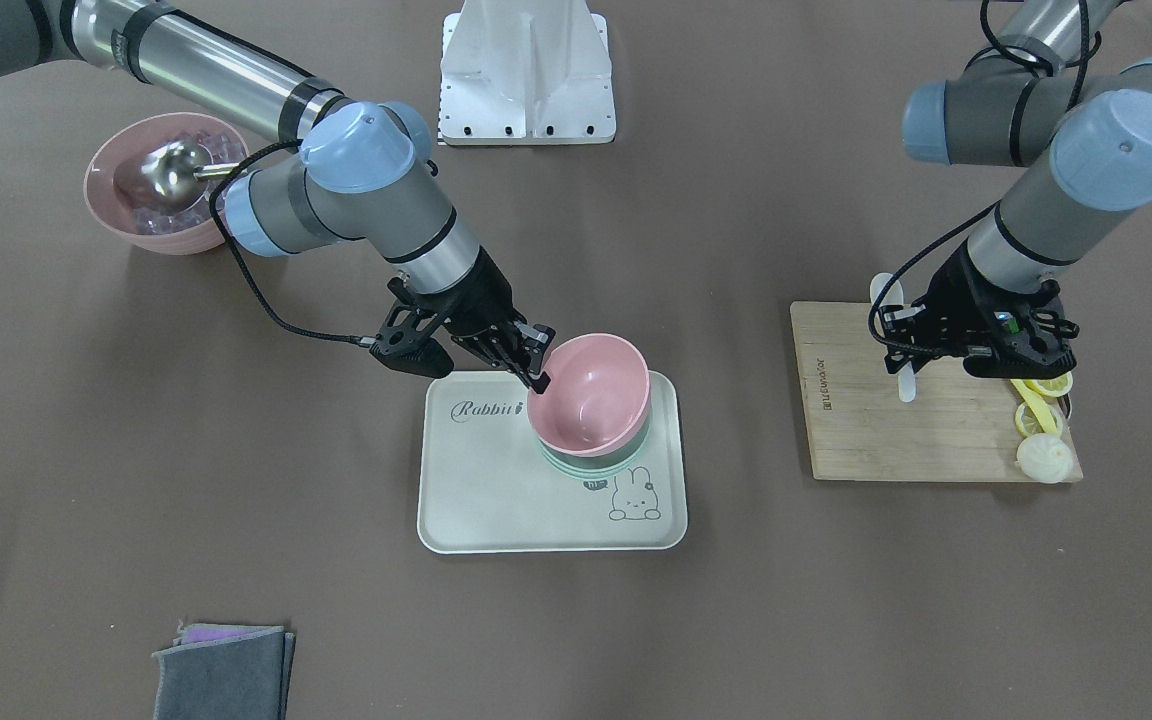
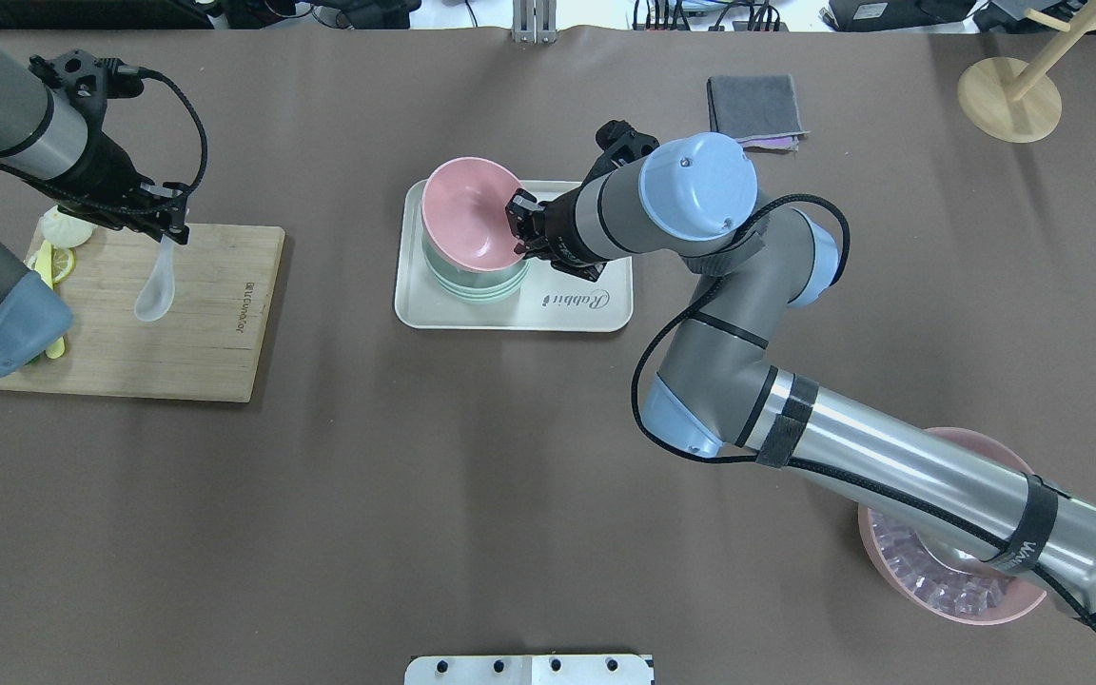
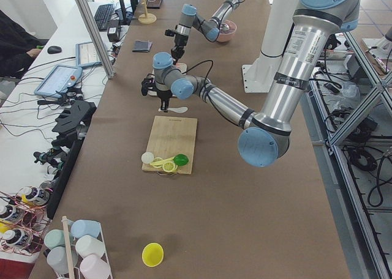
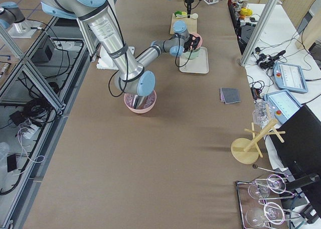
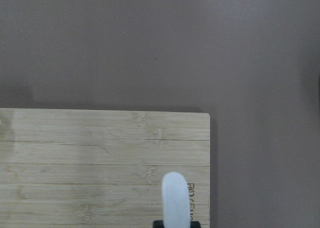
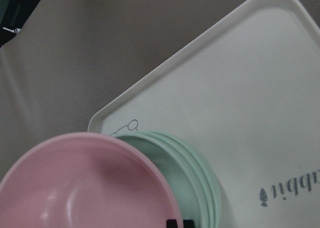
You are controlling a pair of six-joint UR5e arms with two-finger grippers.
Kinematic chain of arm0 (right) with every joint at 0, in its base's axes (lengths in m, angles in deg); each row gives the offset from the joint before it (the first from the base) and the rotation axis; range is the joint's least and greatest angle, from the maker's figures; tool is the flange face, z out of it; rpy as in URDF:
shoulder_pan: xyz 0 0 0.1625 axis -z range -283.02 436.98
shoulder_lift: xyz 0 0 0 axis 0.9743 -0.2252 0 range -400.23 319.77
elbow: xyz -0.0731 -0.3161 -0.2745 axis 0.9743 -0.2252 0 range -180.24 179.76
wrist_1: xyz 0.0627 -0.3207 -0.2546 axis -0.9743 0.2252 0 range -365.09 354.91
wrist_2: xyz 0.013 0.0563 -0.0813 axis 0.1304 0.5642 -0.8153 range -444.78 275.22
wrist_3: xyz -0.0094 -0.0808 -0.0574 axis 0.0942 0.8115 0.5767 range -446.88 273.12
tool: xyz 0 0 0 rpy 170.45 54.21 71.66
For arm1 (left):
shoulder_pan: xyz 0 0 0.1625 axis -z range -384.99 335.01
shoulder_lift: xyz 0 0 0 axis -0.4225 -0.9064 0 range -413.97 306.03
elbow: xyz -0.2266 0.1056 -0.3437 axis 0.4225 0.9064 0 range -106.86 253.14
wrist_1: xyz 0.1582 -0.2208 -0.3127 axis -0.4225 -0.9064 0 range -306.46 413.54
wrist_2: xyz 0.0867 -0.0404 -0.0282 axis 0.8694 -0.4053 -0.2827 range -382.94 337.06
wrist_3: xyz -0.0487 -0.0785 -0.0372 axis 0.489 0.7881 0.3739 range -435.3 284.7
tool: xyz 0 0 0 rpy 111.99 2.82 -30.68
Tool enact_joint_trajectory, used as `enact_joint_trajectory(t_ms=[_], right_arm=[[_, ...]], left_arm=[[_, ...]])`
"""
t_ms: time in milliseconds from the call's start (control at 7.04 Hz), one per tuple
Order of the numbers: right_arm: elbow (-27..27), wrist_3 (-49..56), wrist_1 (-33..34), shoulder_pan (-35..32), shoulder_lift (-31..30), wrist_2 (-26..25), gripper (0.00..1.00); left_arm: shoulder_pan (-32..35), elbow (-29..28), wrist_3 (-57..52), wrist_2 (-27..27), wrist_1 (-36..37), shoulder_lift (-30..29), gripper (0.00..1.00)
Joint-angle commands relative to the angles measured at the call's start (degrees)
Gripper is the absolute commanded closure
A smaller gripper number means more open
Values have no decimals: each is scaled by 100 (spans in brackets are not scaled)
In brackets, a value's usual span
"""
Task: Stack pink bowl on green and place spoon
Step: 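Lower the pink bowl into the green bowl and open the right gripper, then carry the white spoon into the pink bowl with the left gripper while the right withdraws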
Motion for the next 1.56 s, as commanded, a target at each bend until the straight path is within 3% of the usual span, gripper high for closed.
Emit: enact_joint_trajectory(t_ms=[0,142,426,710,852,994,1136,1278,1420], right_arm=[[176,0,-2,-3,-125,7,63],[255,8,-10,-3,-222,-2,1],[344,17,-19,-116,-249,7,0],[415,78,-2,-432,-266,147,0],[423,340,7,-642,-354,356,0],[423,977,-10,-827,-511,541,0],[415,1262,-11,-994,-643,674,0],[414,1378,-11,-1196,-714,936,0],[414,1379,-19,-1242,-758,999,0]], left_arm=[[0,0,-3,1,0,5,100],[0,0,-3,-7,-9,5,100],[-17,-8,23,1,-9,-4,100],[-44,-226,468,-7,-26,-773,100],[-79,-489,924,-7,-296,-1325,100],[-288,-909,1294,62,-1099,-1635,100],[-542,-1497,1742,367,-1986,-1882,100],[-893,-1859,2033,1041,-2517,-2111,100],[-1044,-2080,2071,1430,-2566,-2496,100]])
